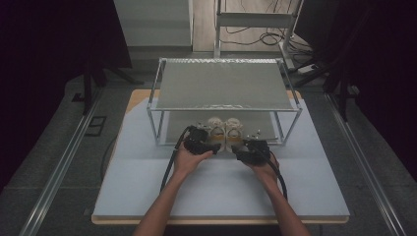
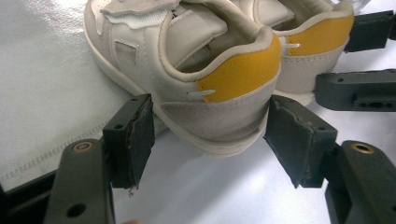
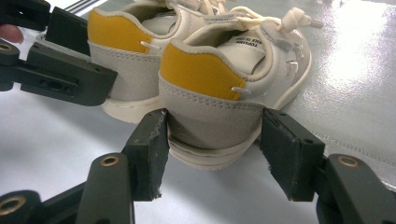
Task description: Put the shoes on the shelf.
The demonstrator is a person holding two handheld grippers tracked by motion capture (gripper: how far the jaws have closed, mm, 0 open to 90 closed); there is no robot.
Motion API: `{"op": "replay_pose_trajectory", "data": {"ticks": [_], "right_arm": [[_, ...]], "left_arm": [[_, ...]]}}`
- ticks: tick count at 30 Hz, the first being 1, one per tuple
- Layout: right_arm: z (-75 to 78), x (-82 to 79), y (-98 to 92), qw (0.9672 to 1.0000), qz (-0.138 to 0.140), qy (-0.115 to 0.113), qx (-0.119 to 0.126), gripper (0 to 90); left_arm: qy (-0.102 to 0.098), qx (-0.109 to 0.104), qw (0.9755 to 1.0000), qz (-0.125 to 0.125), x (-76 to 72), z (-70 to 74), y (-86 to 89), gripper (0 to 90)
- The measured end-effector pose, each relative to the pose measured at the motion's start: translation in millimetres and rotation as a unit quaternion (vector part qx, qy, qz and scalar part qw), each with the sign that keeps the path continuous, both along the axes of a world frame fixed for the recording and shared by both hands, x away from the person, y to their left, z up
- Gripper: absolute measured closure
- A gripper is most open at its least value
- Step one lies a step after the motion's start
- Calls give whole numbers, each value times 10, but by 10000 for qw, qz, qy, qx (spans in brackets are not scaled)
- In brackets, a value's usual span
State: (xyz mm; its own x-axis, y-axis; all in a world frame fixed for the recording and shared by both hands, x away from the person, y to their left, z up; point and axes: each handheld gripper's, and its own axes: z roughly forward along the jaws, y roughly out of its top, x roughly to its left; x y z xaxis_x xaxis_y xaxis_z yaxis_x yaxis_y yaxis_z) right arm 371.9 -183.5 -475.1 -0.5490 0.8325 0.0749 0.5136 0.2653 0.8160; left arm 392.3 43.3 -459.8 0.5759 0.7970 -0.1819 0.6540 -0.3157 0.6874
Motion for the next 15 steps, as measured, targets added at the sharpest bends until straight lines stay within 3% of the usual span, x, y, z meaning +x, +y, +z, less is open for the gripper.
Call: {"op": "replay_pose_trajectory", "data": {"ticks": [5,15], "right_arm": [[14,6,38,9999,-62,-81,-136,421],[1,29,32,9999,-134,-39,24,421]], "left_arm": [[-47,10,10000,40,6,3,-4,334],[-29,-19,10000,87,22,-2,-15,339]]}}
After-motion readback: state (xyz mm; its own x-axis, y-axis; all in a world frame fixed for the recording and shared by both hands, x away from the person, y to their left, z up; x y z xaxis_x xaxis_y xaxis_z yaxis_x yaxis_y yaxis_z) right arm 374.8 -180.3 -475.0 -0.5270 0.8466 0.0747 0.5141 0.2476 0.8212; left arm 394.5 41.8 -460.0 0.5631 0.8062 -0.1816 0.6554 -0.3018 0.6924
